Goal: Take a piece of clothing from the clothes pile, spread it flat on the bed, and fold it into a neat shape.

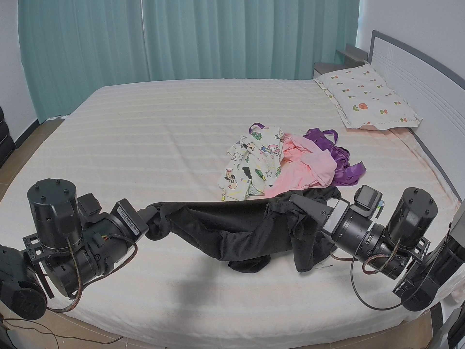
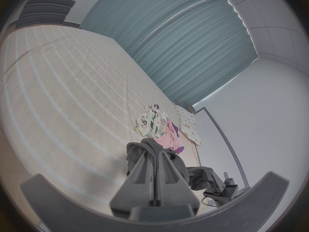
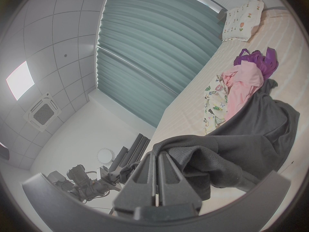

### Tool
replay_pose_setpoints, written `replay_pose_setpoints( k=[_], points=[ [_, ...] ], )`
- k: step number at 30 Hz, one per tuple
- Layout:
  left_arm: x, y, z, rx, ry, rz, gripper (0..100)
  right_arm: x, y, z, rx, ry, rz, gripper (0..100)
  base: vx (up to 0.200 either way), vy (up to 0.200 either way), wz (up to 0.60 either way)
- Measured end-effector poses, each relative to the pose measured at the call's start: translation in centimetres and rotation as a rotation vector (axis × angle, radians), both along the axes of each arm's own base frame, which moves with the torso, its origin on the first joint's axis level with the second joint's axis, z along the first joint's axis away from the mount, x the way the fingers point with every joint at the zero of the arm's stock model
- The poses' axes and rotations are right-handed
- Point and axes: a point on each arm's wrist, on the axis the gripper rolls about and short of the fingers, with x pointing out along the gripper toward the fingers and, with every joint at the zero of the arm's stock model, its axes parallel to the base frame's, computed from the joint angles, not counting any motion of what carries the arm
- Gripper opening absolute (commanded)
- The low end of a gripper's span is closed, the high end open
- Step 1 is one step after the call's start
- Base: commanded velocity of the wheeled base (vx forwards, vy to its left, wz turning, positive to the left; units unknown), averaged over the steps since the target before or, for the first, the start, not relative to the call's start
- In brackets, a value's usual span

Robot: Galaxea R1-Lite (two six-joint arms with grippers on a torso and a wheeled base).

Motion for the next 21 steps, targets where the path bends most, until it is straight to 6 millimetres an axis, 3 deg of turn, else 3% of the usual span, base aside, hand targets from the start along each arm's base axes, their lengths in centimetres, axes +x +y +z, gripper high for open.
replay_pose_setpoints(
  k=[21],
  points=[
    [-0.24,0.18,0.13,0.008,0.002,0.000,0,-0.06,0.23,-0.13,-0.002,0.003,0.008,0,0.000,0.200,0.00]
  ],
)
